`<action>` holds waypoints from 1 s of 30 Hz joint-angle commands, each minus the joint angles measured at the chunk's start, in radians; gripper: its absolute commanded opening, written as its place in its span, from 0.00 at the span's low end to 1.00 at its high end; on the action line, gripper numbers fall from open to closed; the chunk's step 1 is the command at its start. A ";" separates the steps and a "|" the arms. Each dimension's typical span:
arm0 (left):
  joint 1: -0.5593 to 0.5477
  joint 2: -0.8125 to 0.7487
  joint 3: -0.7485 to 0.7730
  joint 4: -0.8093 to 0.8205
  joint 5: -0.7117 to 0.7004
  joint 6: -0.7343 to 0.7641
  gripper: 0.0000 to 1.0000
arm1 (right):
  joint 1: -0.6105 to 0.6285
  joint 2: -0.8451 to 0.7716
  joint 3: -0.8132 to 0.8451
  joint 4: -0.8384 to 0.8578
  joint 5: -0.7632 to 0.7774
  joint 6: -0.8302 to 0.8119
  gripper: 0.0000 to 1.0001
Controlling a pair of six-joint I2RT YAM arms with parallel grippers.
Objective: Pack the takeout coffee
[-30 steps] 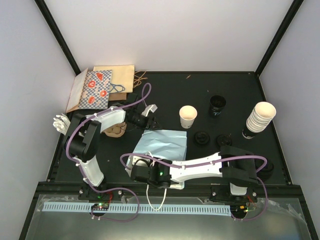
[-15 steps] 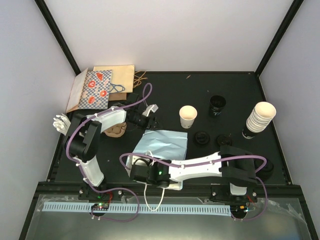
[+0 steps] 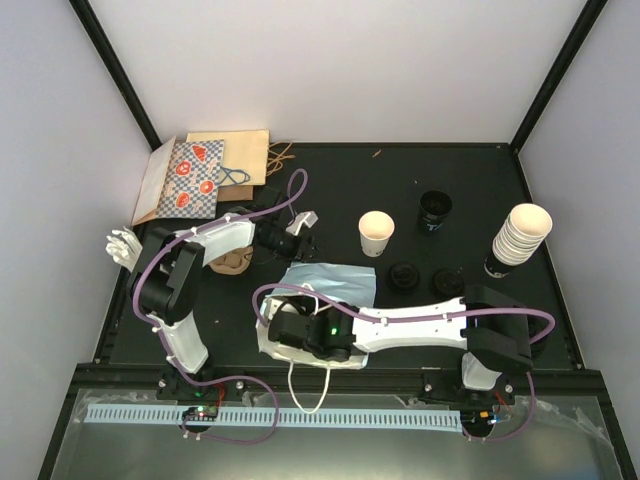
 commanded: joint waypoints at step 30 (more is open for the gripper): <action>0.019 -0.192 0.028 -0.182 -0.077 -0.043 0.79 | -0.179 -0.024 0.022 -0.134 -0.291 0.032 0.29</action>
